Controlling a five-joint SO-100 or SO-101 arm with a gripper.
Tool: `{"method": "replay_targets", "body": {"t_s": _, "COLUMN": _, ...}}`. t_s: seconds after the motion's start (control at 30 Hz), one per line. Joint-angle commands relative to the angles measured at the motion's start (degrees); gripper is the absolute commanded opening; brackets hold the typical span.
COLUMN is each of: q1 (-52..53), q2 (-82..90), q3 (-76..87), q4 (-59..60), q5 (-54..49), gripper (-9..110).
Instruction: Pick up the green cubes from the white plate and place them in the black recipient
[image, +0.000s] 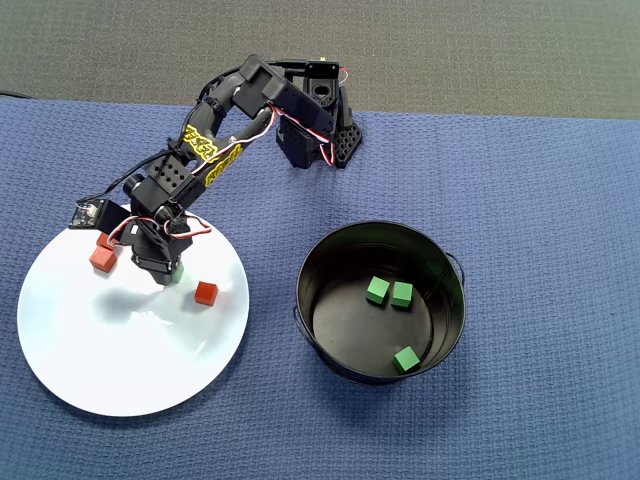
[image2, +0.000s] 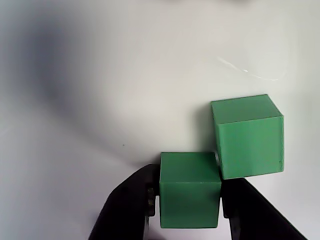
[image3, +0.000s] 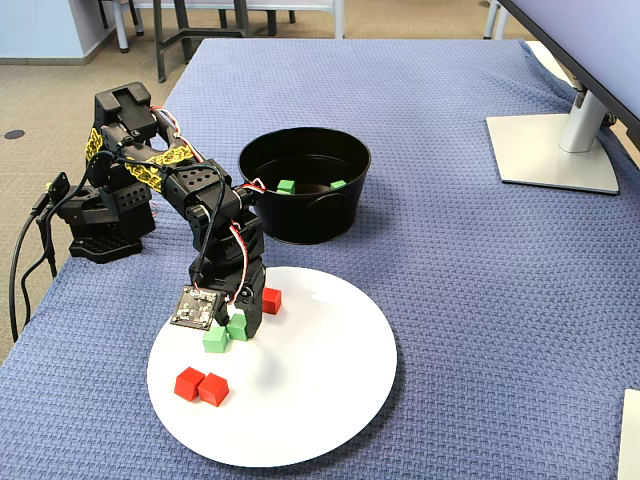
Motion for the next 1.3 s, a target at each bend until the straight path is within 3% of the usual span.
{"method": "replay_targets", "body": {"t_s": 0.0, "q1": -0.97, "q2": 4.92, "q3": 0.53, "q4": -1.14, "q5": -0.53, "gripper": 2}}
{"method": "replay_targets", "body": {"t_s": 0.37, "q1": -0.88, "q2": 10.72, "q3": 0.18, "q4": 1.32, "q5": 2.81, "gripper": 0}}
{"method": "replay_targets", "body": {"t_s": 0.73, "q1": -2.02, "q2": 21.8, "q3": -17.49, "q4": 18.19, "q5": 9.93, "gripper": 0}}
{"method": "replay_targets", "body": {"t_s": 1.0, "q1": -18.72, "q2": 32.7, "q3": -21.36, "q4": 25.84, "q5": 23.73, "gripper": 0}}
{"method": "replay_targets", "body": {"t_s": 1.27, "q1": -40.87, "q2": 38.23, "q3": -10.63, "q4": 17.14, "q5": 38.32, "gripper": 0}}
